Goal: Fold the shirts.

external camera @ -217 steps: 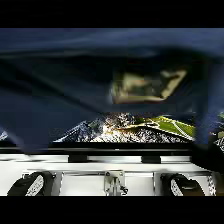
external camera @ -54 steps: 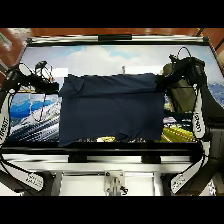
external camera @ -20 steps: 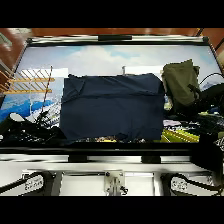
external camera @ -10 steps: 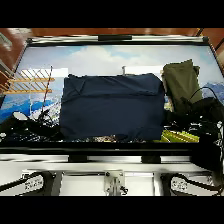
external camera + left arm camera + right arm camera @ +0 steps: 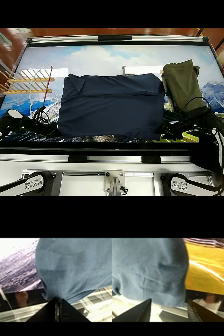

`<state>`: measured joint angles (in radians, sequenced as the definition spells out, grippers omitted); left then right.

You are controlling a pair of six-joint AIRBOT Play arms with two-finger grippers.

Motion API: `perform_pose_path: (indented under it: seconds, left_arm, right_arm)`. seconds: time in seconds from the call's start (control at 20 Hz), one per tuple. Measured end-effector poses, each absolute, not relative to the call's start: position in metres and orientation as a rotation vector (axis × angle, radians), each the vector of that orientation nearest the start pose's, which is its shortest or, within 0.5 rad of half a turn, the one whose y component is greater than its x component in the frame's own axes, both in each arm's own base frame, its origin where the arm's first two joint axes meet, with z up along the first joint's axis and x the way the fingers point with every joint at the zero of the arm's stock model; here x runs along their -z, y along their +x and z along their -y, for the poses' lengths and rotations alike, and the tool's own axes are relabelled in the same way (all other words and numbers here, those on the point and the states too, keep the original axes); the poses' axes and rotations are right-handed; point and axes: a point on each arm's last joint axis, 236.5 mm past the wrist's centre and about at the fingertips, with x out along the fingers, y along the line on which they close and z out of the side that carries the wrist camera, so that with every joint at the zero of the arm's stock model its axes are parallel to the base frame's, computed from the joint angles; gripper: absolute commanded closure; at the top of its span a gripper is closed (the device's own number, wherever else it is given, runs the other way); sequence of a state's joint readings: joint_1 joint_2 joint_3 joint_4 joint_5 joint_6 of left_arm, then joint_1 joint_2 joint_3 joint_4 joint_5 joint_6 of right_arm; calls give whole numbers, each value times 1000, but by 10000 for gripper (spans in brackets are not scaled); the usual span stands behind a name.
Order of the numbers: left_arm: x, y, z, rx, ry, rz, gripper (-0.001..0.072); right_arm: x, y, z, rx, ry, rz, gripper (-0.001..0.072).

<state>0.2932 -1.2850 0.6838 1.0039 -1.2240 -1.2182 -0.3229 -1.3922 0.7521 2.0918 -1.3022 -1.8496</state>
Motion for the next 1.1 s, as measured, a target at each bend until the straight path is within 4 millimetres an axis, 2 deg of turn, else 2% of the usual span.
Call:
perform_pose_path:
  seconds: [0.05, 0.1, 0.15, 0.3, 0.4, 0.45, 0.6, 0.75, 0.9, 1.0, 1.1]
  left_arm:
    - [95, 252, 49, 283, -601, -1594, 680]
    - [95, 252, 49, 284, -602, -1593, 679]
    - [95, 252, 49, 284, -602, -1593, 680]
    - [93, 255, 48, 297, -586, -1582, 680]
    - [84, 263, 46, 322, -552, -1550, 680]
    - [76, 271, 44, 332, -530, -1522, 680]
    - [33, 304, 35, 357, -443, -1386, 680]
    - [-33, 334, 27, 363, -342, -1202, 680]
    - [-94, 351, 23, 349, -278, -1040, 680]
    - [-122, 365, 22, 336, -275, -955, 680]
    - [-137, 384, 22, 332, -303, -888, 680]
  right_arm:
    - [106, 244, -41, -243, 659, -1725, 352]
    - [108, 244, -44, -251, 637, -1724, 569]
    - [111, 245, -45, -254, 606, -1721, 641]
    - [107, 247, -56, -300, 557, -1713, 641]
    - [94, 257, -57, -328, 513, -1667, 642]
    - [81, 265, -57, -347, 484, -1628, 642]
    - [21, 296, -55, -392, 383, -1445, 642]
    - [-58, 315, -55, -418, 272, -1224, 643]
    - [-127, 328, -53, -400, 192, -1001, 644]
    - [-154, 346, -47, -364, 177, -875, 644]
    - [-165, 371, -41, -331, 196, -791, 644]
